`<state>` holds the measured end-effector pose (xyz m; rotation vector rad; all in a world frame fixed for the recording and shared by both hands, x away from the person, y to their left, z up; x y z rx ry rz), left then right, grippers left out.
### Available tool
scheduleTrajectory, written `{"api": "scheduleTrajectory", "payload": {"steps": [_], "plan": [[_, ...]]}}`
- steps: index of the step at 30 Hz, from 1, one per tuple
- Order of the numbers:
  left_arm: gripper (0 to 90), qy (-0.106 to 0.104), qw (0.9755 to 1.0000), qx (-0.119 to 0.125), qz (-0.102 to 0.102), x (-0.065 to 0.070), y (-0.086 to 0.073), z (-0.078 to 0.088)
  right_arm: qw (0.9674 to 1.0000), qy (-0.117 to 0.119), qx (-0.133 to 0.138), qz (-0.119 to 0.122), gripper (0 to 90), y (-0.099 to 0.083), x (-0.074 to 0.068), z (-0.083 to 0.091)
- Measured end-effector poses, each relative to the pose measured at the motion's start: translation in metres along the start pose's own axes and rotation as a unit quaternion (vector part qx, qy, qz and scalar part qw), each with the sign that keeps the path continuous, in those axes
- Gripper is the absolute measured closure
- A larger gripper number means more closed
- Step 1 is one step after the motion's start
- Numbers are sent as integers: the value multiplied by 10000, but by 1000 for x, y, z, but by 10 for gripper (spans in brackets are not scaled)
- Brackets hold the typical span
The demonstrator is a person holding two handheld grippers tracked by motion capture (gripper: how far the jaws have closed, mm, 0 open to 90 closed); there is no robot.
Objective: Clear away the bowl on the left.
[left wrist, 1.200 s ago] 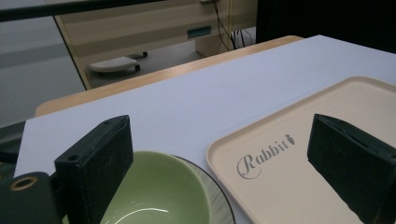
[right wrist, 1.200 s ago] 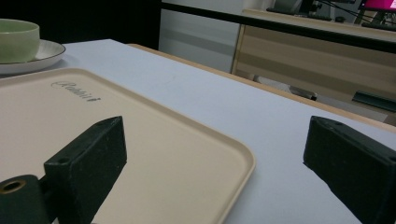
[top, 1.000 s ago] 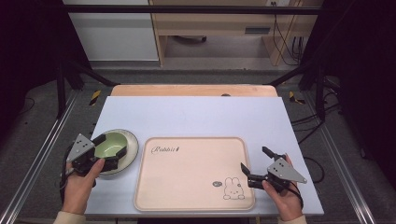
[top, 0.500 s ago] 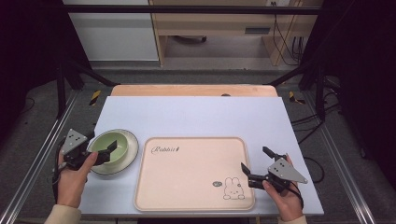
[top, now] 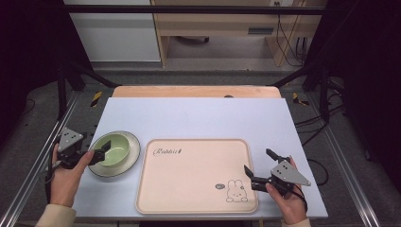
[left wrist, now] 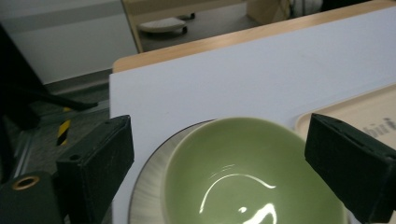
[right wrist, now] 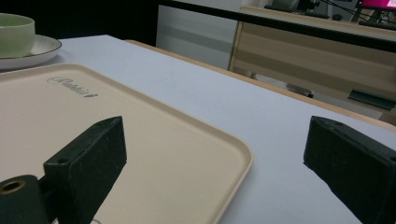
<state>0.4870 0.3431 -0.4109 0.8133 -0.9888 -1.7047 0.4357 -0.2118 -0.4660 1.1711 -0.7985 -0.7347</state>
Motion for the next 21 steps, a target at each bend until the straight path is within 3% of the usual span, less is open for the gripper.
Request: {"api": "scheduleTrajectory", "payload": {"steps": [5, 9, 13, 18, 21], "plan": [[80, 79, 9995, -49, 285, -11, -1, -1, 10000, 0, -5, 3, 60, 0, 1, 0], [79, 58, 9997, -157, 203, -11, -2, -2, 10000, 0, -11, 11, 60, 0, 0, 0], [68, 223, 9993, -312, -38, -11, -5, -6, 10000, 5, -10, 15, 57, 0, 0, 0], [55, 138, 9989, -361, 255, -16, -8, -9, 10000, -6, -2, 5, 49, 0, 1, 0], [55, 120, 9987, -376, 327, -17, -8, -10, 10000, -12, 0, 7, 49, 0, 1, 0]]}}
Point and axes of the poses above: each handheld gripper's, and its own axes: z roughly backward along the jaws, y roughly out of its top, x roughly to its right, the point moved 4 cm from there along -z, roughly forward along the jaws, and after that the axes turned 1 degree about z, right-handed, at the moved point
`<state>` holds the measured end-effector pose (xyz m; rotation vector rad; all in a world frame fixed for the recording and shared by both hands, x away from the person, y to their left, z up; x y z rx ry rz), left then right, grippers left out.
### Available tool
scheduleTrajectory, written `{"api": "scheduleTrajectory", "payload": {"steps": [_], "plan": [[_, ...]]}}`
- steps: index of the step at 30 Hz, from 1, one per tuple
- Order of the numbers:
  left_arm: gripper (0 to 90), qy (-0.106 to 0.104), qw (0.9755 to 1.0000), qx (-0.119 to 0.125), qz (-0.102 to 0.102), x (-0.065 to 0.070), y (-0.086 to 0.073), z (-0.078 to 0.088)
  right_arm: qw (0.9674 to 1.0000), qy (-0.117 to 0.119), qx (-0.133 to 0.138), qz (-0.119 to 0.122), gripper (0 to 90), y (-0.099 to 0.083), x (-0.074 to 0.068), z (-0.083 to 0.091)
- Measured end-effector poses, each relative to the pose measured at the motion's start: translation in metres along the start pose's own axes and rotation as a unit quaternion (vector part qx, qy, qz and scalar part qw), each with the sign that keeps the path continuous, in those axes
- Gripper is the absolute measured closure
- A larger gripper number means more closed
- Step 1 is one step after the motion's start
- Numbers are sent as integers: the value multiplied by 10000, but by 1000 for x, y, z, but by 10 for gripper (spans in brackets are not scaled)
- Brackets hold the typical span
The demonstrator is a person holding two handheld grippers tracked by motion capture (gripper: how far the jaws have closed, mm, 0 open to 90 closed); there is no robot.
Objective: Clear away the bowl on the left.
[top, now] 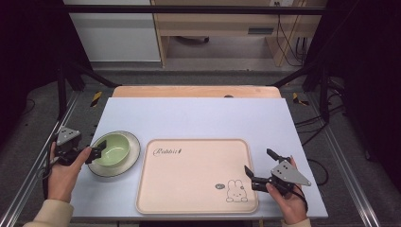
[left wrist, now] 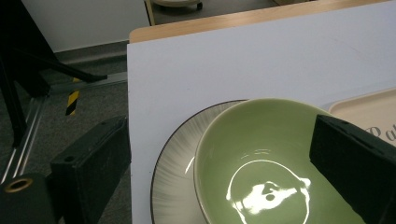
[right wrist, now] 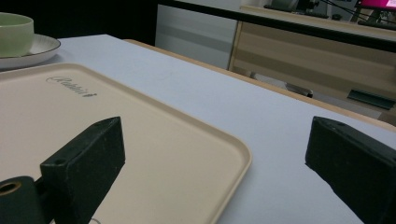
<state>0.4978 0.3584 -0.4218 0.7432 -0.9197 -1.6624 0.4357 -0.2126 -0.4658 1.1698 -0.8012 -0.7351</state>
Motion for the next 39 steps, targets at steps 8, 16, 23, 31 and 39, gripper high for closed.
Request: {"api": "scheduleTrajectory", "payload": {"steps": [8, 16, 23, 31, 39], "plan": [[65, 102, 9998, -155, 115, -6, 1, -5, 10000, -1, 2, 9, 51, 0, 0, 0], [102, 159, 9983, -438, 353, -11, -2, -10, 10000, -12, -5, 10, 52, 0, 0, 0], [220, 214, 9951, -772, 580, -16, -8, -14, 10000, -25, -9, 4, 45, 0, 1, 0], [348, 179, 9939, -914, 585, -16, -11, -16, 10000, -28, -34, -5, 45, -1, 1, 0], [473, 171, 9927, -1018, 621, -17, -20, -19, 10000, -34, -34, -11, 46, -1, 1, 0]]}}
Point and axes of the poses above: each handheld gripper's, and its own axes: z roughly backward along the jaws, y roughly out of its top, x roughly to its right, the point moved 4 cm from there along -z, roughly forward along the jaws, and after that the axes turned 1 degree about z, right-handed, at the moved point
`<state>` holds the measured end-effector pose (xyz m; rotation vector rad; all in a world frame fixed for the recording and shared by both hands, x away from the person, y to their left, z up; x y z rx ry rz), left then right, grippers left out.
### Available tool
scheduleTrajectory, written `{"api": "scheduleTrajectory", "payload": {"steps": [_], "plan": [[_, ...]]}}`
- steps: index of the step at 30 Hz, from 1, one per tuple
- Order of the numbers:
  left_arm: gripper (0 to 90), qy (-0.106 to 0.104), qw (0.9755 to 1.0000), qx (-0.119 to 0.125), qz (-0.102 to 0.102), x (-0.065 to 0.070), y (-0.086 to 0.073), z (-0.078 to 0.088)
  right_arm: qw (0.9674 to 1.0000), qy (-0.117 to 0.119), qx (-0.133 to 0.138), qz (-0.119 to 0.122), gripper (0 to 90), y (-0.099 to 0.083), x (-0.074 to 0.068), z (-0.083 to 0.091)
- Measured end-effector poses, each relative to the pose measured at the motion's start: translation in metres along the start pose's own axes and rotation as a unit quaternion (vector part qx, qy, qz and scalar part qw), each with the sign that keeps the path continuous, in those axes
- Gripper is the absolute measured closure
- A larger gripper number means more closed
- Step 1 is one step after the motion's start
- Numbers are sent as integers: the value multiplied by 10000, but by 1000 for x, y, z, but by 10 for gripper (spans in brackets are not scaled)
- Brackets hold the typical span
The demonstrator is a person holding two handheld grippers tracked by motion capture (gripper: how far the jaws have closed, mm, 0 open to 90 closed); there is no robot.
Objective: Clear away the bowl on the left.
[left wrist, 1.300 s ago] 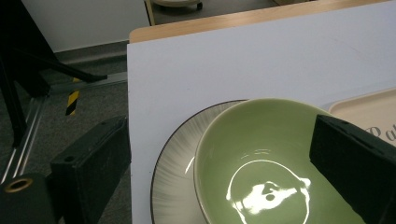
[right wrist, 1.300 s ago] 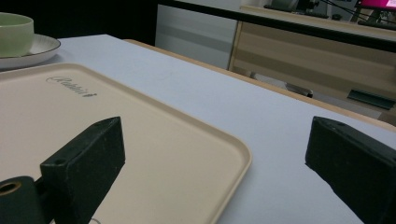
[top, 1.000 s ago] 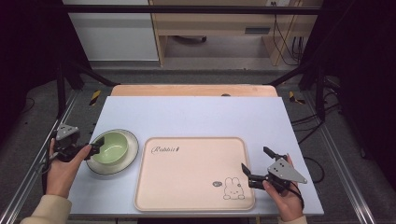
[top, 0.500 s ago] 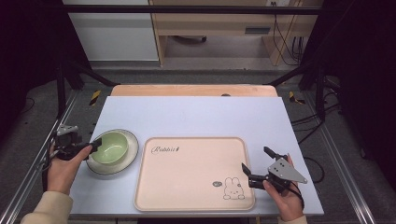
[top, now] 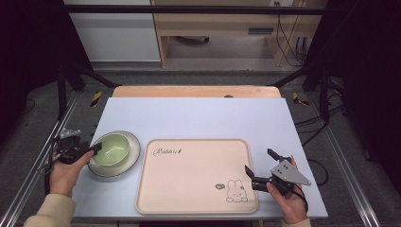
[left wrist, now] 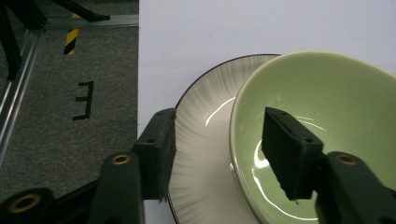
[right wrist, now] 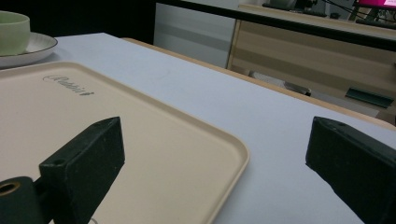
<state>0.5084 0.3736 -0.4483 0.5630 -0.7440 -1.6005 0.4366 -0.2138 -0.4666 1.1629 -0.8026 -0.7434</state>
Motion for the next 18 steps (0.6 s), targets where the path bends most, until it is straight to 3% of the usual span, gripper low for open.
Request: {"api": "scheduleTrajectory", "payload": {"steps": [3, 11, 18], "plan": [[505, -39, 9999, -104, -43, 0, -1, 0, 10000, 12, -14, 1, 46, 0, 0, 0], [619, -190, 9989, -326, 288, -1, -3, -3, 10000, 17, -13, 7, 47, 0, 0, 0], [670, -263, 9979, -436, 392, 1, -3, -8, 10000, 20, -7, -6, 47, 0, 0, 0]]}}
Point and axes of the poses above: each handheld gripper's, and its own axes: z roughly backward along the jaws, y roughly out of its top, x roughly to its right, the point moved 4 cm from there along -z, roughly forward along the jaws, and after that the axes turned 1 degree about z, right-handed, at the moved point
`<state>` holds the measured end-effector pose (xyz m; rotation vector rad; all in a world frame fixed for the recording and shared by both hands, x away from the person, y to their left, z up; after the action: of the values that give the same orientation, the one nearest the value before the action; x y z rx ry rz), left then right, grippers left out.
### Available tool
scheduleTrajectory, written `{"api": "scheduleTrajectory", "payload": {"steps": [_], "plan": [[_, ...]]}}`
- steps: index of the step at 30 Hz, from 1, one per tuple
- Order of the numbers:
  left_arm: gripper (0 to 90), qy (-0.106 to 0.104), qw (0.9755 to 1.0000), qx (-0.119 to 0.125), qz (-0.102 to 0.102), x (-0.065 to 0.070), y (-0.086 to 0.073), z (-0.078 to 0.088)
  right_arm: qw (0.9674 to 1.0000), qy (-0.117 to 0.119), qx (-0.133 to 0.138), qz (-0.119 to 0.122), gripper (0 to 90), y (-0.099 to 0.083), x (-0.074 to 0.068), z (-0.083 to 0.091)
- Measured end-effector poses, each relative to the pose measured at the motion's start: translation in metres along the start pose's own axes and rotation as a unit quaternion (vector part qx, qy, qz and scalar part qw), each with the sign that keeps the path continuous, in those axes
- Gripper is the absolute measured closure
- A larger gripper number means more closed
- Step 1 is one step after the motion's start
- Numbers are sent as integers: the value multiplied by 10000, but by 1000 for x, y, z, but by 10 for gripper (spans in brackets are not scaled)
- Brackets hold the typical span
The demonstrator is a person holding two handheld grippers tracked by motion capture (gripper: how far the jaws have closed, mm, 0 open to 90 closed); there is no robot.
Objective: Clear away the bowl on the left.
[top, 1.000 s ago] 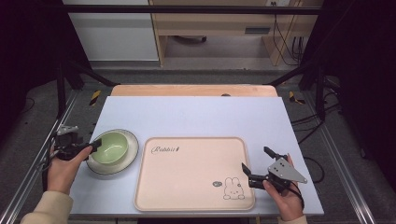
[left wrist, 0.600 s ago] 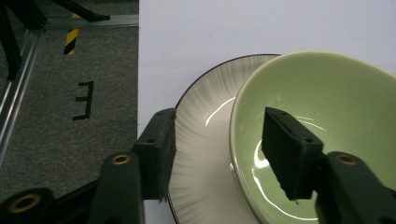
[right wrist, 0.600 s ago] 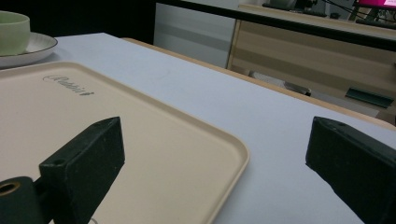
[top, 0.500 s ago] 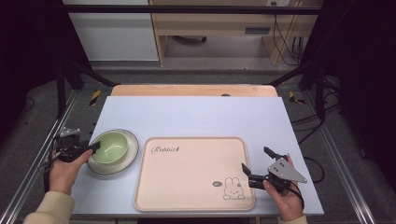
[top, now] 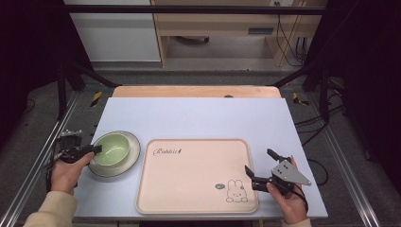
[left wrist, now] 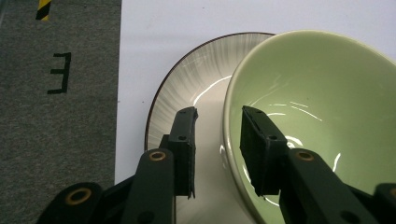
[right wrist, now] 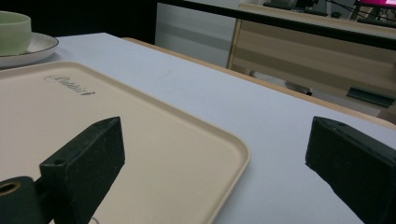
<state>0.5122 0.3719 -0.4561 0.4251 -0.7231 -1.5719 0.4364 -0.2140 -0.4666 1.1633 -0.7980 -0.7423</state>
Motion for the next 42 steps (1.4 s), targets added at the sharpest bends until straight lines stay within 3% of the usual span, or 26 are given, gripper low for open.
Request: {"api": "scheduleTrajectory", "payload": {"steps": [9, 19, 24, 29, 40, 42], "plan": [[696, 33, 9999, -104, 12, 7, 2, -10, 10000, -10, 3, -21, 49, 0, 1, 0], [799, 0, 9996, -268, 67, 4, 1, -15, 10000, -13, 8, -17, 49, 0, 2, 1], [828, -39, 9995, -260, 159, 2, 0, -14, 10000, -12, 3, -17, 49, 0, 2, 2], [837, -220, 9983, -195, 507, -2, 0, -13, 10000, -12, 4, -14, 49, 0, 2, 1], [833, -305, 9984, -75, 462, 5, 1, -7, 10000, -9, 5, -8, 49, 0, 2, 1], [833, -400, 9979, -27, 499, 7, 2, -5, 10000, -8, 1, -10, 49, 0, 2, 1]]}}
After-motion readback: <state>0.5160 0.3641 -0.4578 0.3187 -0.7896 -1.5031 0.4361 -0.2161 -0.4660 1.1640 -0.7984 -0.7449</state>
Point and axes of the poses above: each handheld gripper's, and its own axes: z roughly backward along the jaws, y roughly out of its top, x roughly to its right, the point moved 4 cm from there along -z, roughly forward along the jaws, and after that the axes turned 1 degree about z, right-handed, at the moved point
